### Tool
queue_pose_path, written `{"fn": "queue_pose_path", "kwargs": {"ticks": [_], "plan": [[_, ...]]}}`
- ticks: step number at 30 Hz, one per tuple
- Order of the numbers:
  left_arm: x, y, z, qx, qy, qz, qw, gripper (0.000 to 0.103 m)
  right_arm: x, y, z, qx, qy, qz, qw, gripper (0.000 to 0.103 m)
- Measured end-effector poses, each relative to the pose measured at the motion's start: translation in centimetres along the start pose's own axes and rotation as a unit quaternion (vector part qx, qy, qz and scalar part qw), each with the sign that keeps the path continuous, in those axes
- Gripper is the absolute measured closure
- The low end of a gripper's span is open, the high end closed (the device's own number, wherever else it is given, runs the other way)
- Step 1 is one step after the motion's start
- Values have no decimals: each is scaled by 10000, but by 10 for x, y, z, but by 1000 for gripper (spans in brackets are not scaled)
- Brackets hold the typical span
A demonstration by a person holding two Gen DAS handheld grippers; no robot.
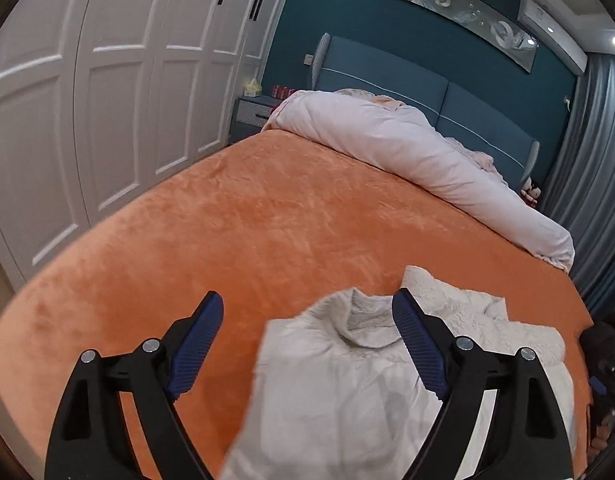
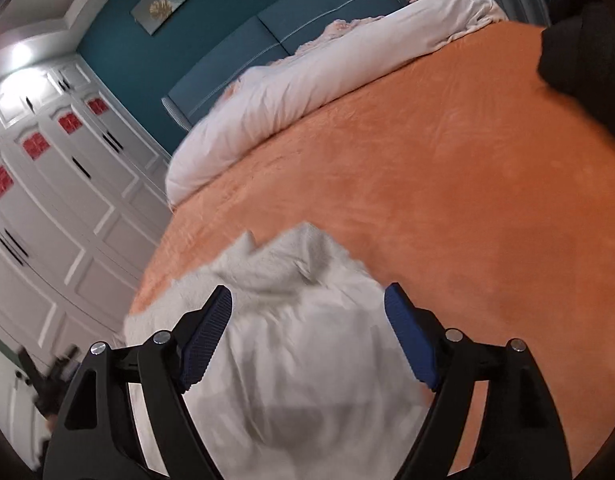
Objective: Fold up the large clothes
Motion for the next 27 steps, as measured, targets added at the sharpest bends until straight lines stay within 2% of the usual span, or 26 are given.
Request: {"fn": "queue_pose_path", "kwargs": {"ticks": [3,5,8,10,13,14,15,16,17,18,20,21,22,24,25,26,27], "plan": [[-7,4,-6,-67,-79,-182,9998,19,2,-3,2,193,-124,-31,9997,26],[-7,17,-2,134,-170,-394,9990,19,0,7,-7,269,-241,-95,9993,26],[4,57,15,377,-28,-1042,9938,19,-3,37,-29,542,-760,-211,9954,26],[14,77,22,366,150,-1352,9900,19,-1,58,-45,780,-1291,-352,9879,26],[27,106,27,217,352,-1617,9860,20,6,94,-65,1171,-2102,-668,9683,27],[30,112,26,193,343,-1662,9853,22,8,102,-68,1215,-2244,-721,9642,35],[32,122,25,149,304,-1712,9847,39,9,112,-71,1197,-2365,-840,9606,46],[31,127,23,113,289,-1720,9846,51,7,119,-73,1202,-2359,-948,9597,54],[28,131,22,101,268,-1694,9851,81,0,122,-76,1169,-2244,-970,9626,86],[23,132,20,158,220,-1659,9858,93,-8,122,-76,1118,-2114,-926,9665,103],[8,130,16,154,69,-1348,9907,94,-39,109,-74,341,-1199,-654,9900,103],[1,130,13,36,25,-1192,9929,94,-50,104,-71,198,-915,-463,9945,103],[-3,133,6,-190,-24,-1106,9937,93,-55,103,-68,180,-771,-359,9962,103],[-3,147,-14,-647,-290,-1200,9902,80,-56,119,-57,540,-756,-494,9945,103],[-1,150,-24,-683,-520,-1275,9881,79,-52,127,-49,853,-773,-607,9915,103],[-1,146,-31,-562,-860,-1241,9869,77,-46,127,-43,925,-720,-660,9909,103],[-4,134,-33,-352,-1081,-1038,9881,78,-43,122,-41,829,-676,-638,9922,103]]}}
Point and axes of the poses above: each gripper's, at about its wrist camera, not at the fingertips, and y roughly the way its jaws point, z to its right, x to its underside, the point moved 3 cm from there along y, roughly the way its jaws point, and after that the axes turned 9 degrees about x, right-handed, at the moved point
